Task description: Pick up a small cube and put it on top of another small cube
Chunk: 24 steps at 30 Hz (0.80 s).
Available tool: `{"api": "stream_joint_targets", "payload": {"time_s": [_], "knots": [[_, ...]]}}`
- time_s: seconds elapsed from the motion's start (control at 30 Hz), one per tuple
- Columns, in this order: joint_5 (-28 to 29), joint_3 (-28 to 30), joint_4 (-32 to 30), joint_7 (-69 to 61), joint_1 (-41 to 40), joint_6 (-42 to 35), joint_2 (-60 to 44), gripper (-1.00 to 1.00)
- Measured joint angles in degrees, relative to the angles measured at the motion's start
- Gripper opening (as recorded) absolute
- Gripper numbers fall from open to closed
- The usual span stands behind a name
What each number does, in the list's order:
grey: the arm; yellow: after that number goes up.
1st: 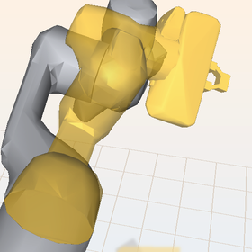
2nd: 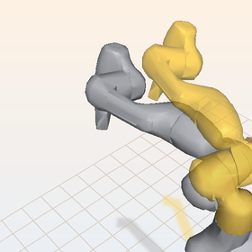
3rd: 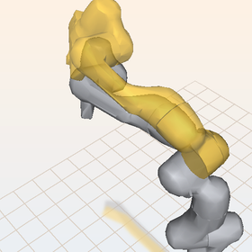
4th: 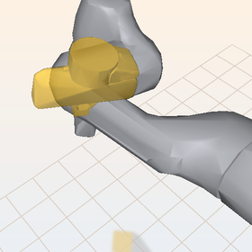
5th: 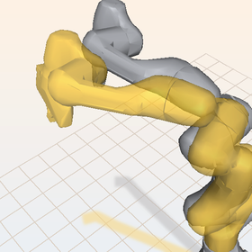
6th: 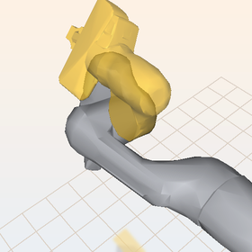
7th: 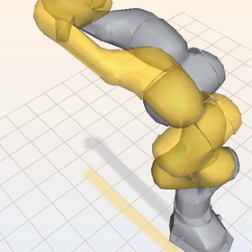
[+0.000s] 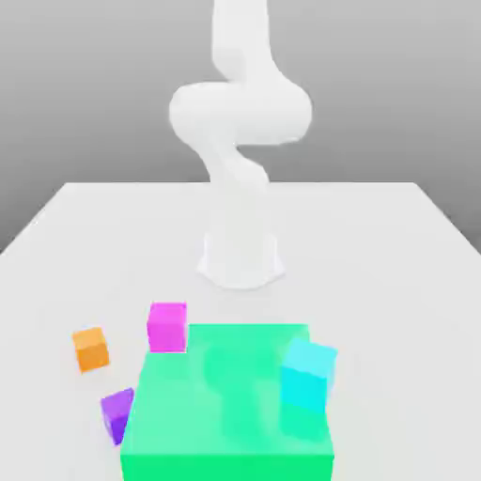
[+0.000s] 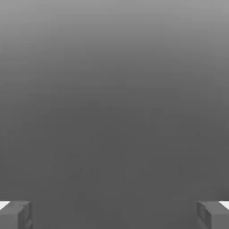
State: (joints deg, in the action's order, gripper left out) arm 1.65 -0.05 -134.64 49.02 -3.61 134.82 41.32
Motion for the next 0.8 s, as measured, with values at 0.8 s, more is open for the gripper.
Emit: {"api": "stream_joint_targets", "payload": {"time_s": [0.8], "knots": [[-2.87, 10.65, -26.86, 16.83, -27.24, 29.74, -43.53, 0.0]]}}
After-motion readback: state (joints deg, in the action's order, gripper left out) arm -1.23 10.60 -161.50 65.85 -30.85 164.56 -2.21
